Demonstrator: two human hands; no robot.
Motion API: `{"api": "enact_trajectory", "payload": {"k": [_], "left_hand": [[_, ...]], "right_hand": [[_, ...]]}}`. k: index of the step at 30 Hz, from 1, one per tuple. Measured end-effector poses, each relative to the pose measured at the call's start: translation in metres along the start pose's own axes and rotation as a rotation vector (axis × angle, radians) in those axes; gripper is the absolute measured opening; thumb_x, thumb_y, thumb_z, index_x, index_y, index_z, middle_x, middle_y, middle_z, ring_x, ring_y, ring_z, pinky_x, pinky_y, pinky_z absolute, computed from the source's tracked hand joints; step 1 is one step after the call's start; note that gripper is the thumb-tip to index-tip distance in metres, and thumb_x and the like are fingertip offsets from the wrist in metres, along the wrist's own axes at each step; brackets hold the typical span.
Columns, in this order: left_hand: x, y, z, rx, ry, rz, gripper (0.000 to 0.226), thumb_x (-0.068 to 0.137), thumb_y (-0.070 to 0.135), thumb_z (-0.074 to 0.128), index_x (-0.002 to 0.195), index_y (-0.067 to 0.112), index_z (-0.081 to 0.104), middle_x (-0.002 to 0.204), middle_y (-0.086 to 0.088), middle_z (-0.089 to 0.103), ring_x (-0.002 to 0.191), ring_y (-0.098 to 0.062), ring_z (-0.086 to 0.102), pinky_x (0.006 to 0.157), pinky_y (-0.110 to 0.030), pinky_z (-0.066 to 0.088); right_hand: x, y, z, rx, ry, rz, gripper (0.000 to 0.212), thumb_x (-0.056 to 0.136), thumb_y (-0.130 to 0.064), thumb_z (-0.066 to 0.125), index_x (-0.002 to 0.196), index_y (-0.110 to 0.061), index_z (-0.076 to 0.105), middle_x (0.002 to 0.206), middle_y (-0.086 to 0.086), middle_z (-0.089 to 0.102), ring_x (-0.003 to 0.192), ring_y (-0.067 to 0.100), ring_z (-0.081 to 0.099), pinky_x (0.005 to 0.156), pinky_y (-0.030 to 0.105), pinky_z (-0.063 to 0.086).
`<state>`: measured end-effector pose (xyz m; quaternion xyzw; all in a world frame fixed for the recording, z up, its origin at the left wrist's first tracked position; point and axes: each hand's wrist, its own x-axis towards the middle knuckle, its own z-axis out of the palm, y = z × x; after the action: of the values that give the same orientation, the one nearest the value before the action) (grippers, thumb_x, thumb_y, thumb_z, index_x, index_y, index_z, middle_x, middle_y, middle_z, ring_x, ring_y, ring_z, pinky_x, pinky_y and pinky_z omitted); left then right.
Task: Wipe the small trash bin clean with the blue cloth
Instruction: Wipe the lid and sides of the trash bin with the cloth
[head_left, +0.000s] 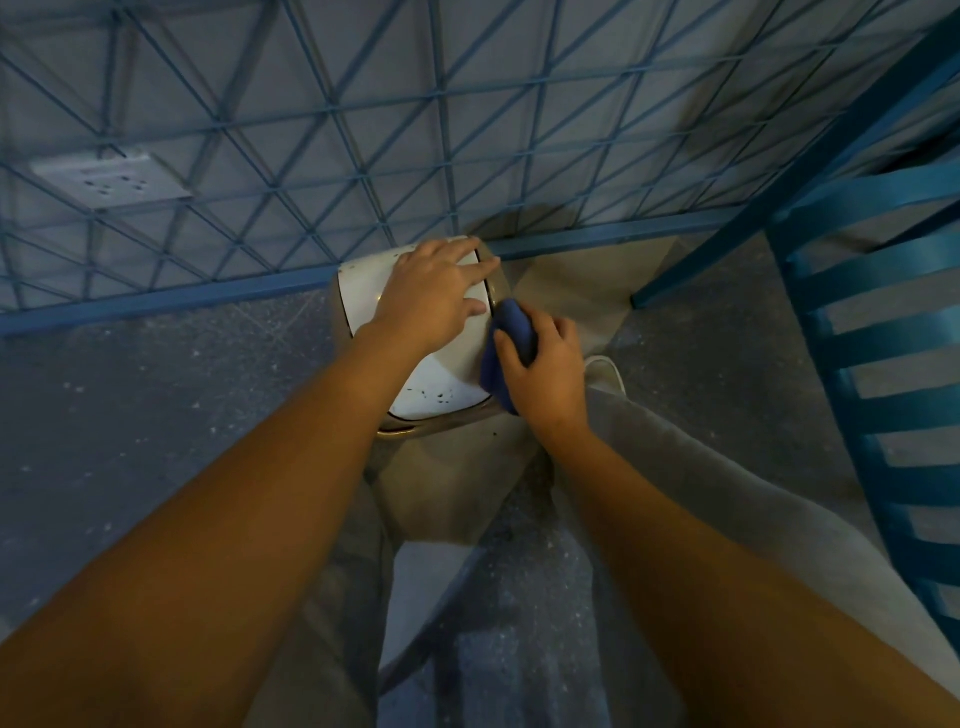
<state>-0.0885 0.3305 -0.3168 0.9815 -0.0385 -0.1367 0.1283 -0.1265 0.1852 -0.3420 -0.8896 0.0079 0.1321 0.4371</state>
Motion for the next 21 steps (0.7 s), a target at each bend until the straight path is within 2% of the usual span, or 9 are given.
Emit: {"api": "enact_trajectory", "payload": {"k": [5,8,12,15,18,21], "left_hand": [[0.001,0.0,-0.003,-0.009,-0.018,-0.005,0.054,0.091,0.032,0.052,0.141,0.028,0.033,0.154,0.001,0.023,0.139,-0.024,0.02,0.113,-0.038,0.018],[0.0,0.0,-0.003,-0.008,-0.025,-0.003,0.054,0.091,0.032,0.052,0.141,0.028,0.032,0.155,0.0,0.022,0.139,-0.025,0.02,0.113,-0.038,0.018],[0.0,0.0,-0.003,0.0,-0.021,0.009,0.053,0.091,0.032,0.051,0.141,0.028,0.032,0.154,0.0,0.022,0.139,-0.026,0.021,0.113,-0.039,0.02],[0.0,-0.001,-0.001,0.007,-0.008,0.021,0.052,0.092,0.032,0.05,0.141,0.028,0.033,0.154,-0.002,0.024,0.138,-0.027,0.022,0.113,-0.039,0.021],[0.001,-0.001,-0.002,-0.005,-0.016,0.011,0.053,0.091,0.032,0.051,0.141,0.028,0.032,0.154,0.0,0.023,0.138,-0.027,0.022,0.114,-0.039,0.021],[0.0,-0.001,-0.003,-0.008,-0.024,0.007,0.054,0.092,0.032,0.05,0.142,0.028,0.031,0.155,0.0,0.021,0.139,-0.026,0.02,0.114,-0.039,0.019]], "right_hand": [[-0.024,0.014,0.013,0.024,0.063,0.096,0.043,0.089,-0.022,0.058,0.129,-0.009,0.05,0.127,0.015,0.048,0.113,0.024,0.05,0.089,0.013,0.028],[-0.027,0.018,0.013,-0.018,0.065,0.123,0.043,0.089,-0.022,0.058,0.129,-0.009,0.051,0.128,0.015,0.049,0.115,0.026,0.05,0.091,0.017,0.03],[-0.015,-0.001,0.006,-0.029,0.09,-0.015,0.044,0.089,-0.022,0.058,0.131,-0.01,0.049,0.129,0.015,0.048,0.117,0.026,0.047,0.097,0.023,0.034],[-0.009,-0.009,0.007,-0.049,0.087,-0.108,0.045,0.088,-0.02,0.059,0.131,-0.009,0.05,0.129,0.018,0.048,0.117,0.027,0.048,0.095,0.019,0.03],[-0.017,0.002,0.012,-0.067,0.08,-0.074,0.048,0.089,-0.02,0.059,0.134,-0.01,0.047,0.13,0.018,0.047,0.117,0.027,0.048,0.092,0.014,0.027],[-0.029,0.018,0.016,-0.079,0.085,-0.026,0.048,0.088,-0.021,0.059,0.133,-0.008,0.047,0.128,0.019,0.049,0.114,0.029,0.05,0.093,0.02,0.031]]}}
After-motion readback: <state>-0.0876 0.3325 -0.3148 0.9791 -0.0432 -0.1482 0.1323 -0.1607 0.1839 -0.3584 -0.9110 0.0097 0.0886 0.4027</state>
